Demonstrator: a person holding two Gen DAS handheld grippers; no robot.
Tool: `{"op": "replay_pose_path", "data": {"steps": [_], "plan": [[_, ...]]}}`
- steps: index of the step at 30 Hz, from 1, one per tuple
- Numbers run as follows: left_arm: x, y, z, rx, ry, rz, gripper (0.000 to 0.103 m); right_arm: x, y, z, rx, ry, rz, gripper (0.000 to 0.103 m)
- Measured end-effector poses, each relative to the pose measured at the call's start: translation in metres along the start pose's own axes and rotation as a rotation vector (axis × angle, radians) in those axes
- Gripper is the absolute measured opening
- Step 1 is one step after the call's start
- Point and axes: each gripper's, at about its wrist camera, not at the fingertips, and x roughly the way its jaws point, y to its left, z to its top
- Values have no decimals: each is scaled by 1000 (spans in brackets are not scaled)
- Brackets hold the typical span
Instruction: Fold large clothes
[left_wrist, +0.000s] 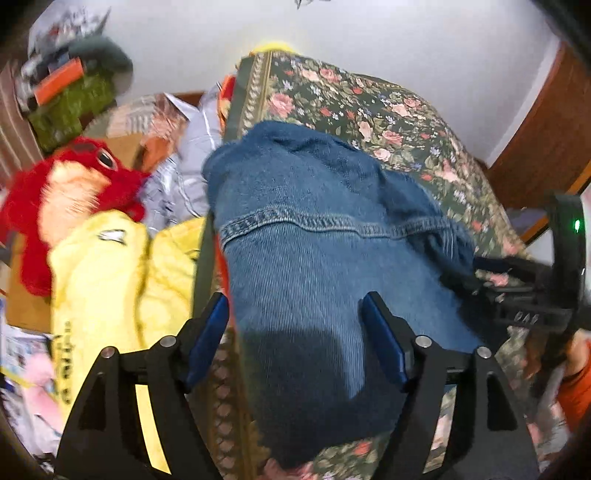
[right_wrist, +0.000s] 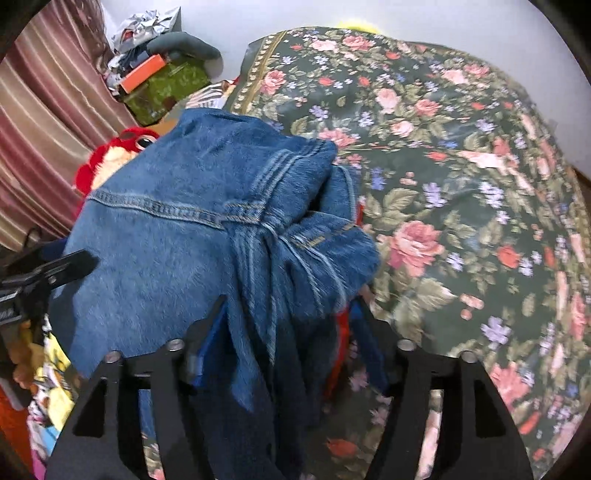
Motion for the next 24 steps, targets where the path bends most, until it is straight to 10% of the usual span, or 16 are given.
{"op": "replay_pose_path", "data": {"steps": [2,12,24], "plan": [[-7,-3,-10,15,-9,56,94,-3,-3,-5,7,-5,-7,79],[-37,-17,-37,20,-30,113,94,-44,1,-25,17,-31,-9,79],[-166,-70,-40,70,-295,99,94,-184,50,-46,-74,-314,72,79]]}}
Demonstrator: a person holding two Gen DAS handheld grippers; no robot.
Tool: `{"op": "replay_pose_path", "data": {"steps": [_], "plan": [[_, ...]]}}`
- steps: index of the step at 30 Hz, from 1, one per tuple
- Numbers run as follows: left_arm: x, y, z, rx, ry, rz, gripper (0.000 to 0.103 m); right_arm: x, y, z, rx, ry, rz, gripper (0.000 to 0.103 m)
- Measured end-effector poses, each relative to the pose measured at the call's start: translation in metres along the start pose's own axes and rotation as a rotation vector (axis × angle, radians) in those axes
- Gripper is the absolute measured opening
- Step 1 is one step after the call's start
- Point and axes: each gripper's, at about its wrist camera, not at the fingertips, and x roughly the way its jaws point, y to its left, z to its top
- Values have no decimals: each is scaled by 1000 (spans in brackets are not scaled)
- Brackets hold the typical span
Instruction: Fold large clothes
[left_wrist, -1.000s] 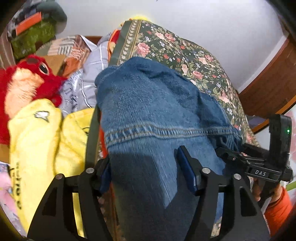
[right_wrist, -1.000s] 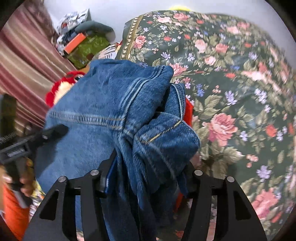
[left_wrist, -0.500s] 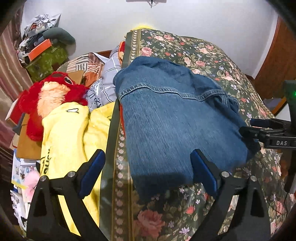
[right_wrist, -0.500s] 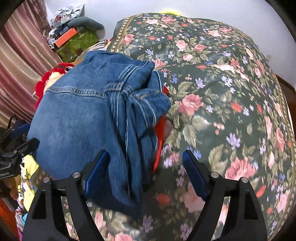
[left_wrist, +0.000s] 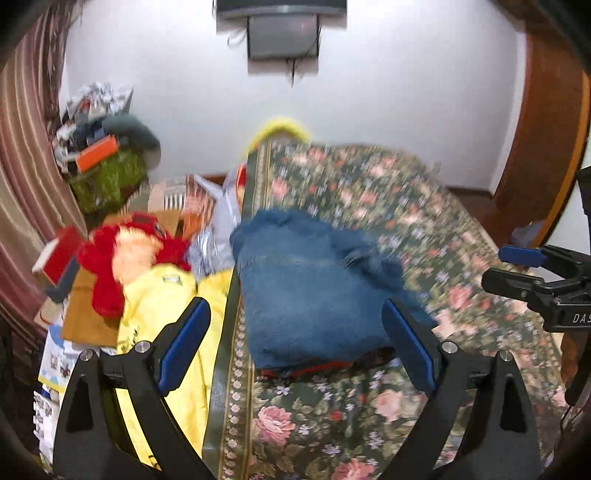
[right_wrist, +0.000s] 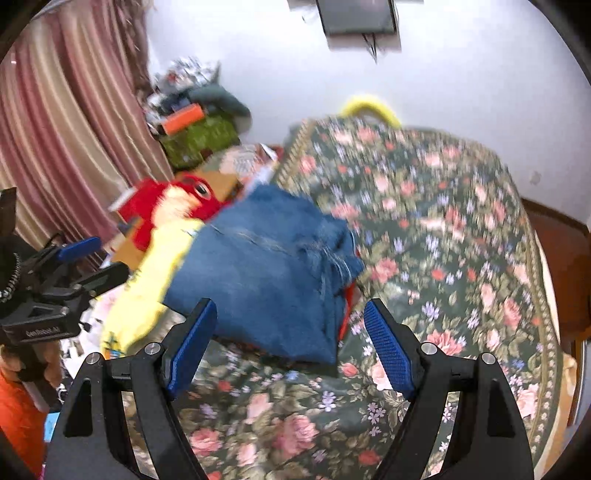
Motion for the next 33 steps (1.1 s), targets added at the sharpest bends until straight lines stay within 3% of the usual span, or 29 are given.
{"op": "replay_pose_path", "data": {"steps": [7,12,19,23,29,33], "plan": [[-104,-22,-1,-18,-236,-12,94,-86,22,-7,-22,-210,55,79],[-169,-39,-16,-33,-405,-33,94,-144,43,-22,-56,-385,44,79],[-233,-64,-46,-10,-625,58,94,-191,67,-46,-82,-560,9,79],[-250,-71,-61,-16,-674,64,94,-200,81,-57,-102,-621,-16,79],[-258,-79,-72,-20,-683,58,95,-195,88,-60,-101,-630,-37,80],[-258,-82,-75,-18,-678,67,103,-193,91,-61,-106,-630,-66,90]]}}
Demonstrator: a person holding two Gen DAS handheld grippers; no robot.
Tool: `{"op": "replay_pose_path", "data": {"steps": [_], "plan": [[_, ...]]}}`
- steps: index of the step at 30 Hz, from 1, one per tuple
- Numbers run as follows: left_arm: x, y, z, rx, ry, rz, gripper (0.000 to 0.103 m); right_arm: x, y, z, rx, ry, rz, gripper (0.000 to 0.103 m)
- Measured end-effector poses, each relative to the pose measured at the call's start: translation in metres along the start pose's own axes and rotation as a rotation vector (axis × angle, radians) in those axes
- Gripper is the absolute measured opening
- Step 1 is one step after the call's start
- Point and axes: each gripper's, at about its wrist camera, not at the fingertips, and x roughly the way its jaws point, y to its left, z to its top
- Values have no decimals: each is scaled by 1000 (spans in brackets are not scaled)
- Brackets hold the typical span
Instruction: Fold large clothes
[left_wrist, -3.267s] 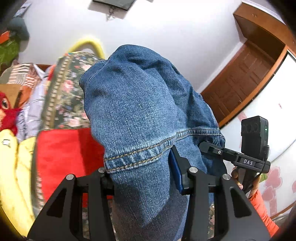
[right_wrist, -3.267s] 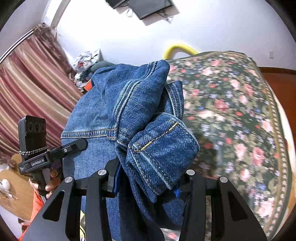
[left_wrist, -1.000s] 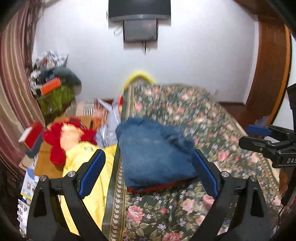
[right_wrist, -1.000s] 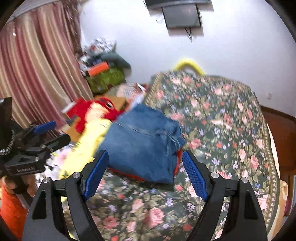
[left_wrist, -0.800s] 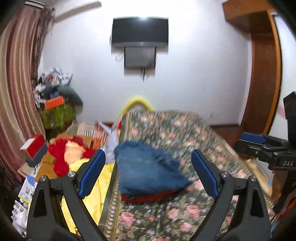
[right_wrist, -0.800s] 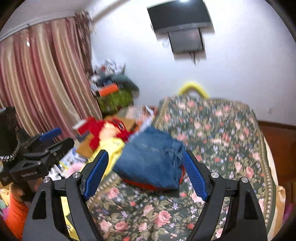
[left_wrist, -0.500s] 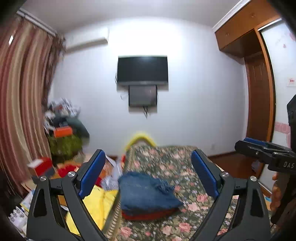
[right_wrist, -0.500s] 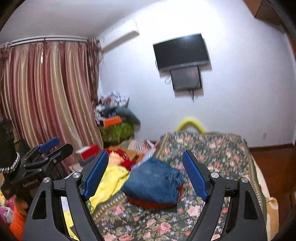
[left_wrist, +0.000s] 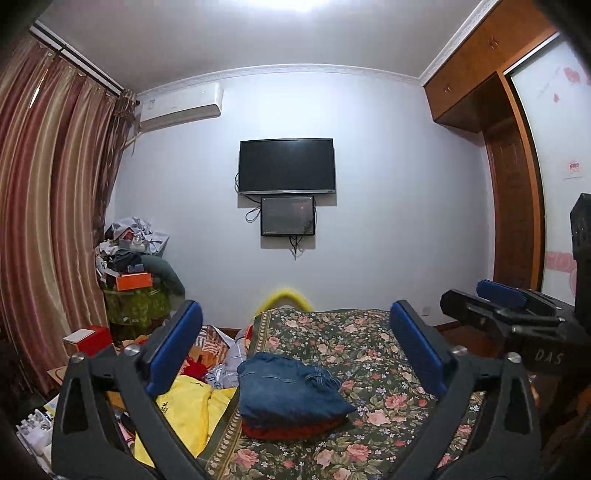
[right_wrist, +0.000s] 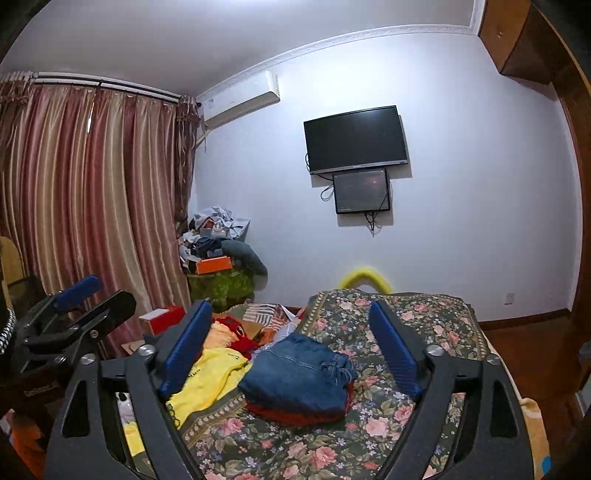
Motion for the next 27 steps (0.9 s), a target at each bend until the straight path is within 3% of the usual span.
{"op": "replay_pose_path", "data": {"steps": [5,27], "plan": [[2,1,-3,-17,12,4,103,-1,-2,-1,-4,-7,-37,103],[12,10,-18,-83,77,14,103,-7,-7,-9,1,33,-55,103]]}}
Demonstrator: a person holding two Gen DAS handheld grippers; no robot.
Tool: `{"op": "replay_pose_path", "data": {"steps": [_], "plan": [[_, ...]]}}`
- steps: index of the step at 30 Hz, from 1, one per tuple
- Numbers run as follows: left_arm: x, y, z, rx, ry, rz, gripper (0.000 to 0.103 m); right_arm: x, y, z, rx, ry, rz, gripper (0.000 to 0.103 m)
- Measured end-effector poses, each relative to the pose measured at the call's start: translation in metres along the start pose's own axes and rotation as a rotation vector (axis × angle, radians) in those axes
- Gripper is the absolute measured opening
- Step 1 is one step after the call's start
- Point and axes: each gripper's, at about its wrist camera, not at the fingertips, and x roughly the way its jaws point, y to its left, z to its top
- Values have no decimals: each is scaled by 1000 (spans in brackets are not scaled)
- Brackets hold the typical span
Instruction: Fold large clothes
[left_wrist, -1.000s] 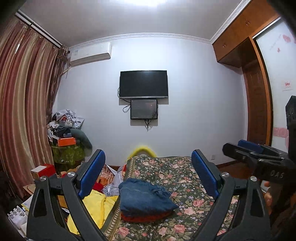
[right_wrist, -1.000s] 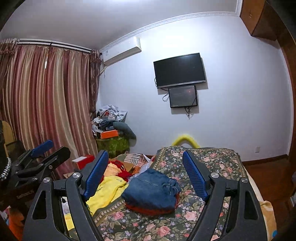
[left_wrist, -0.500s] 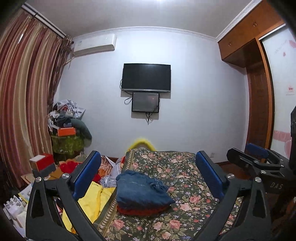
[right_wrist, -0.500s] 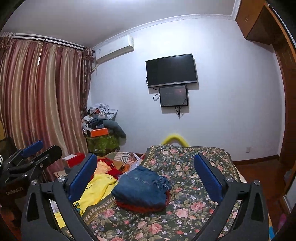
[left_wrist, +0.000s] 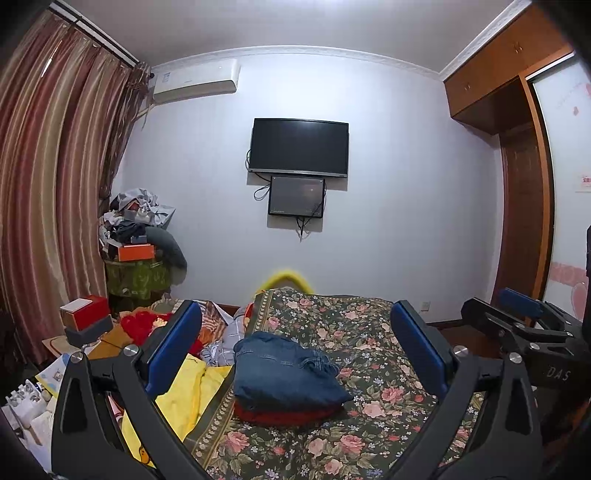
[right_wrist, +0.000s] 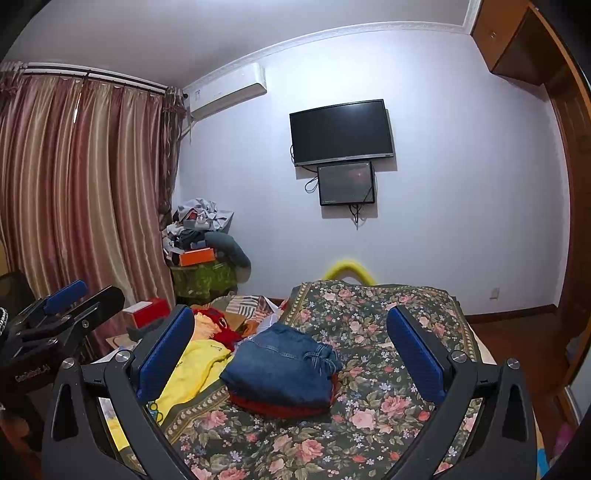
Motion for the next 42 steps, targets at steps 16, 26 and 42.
{"op": "replay_pose_path", "data": {"steps": [16,26,42], "plan": [[9,1,-4,-12,25,-10,103,1,-6,0,14,10,4,103],[10,1,-6,-13,23,-24,103,0,-10,1,22,10,8,103],[10,-2,-11,15,44,-62,103,-3,-10,2,11,-4,-15,103]]}}
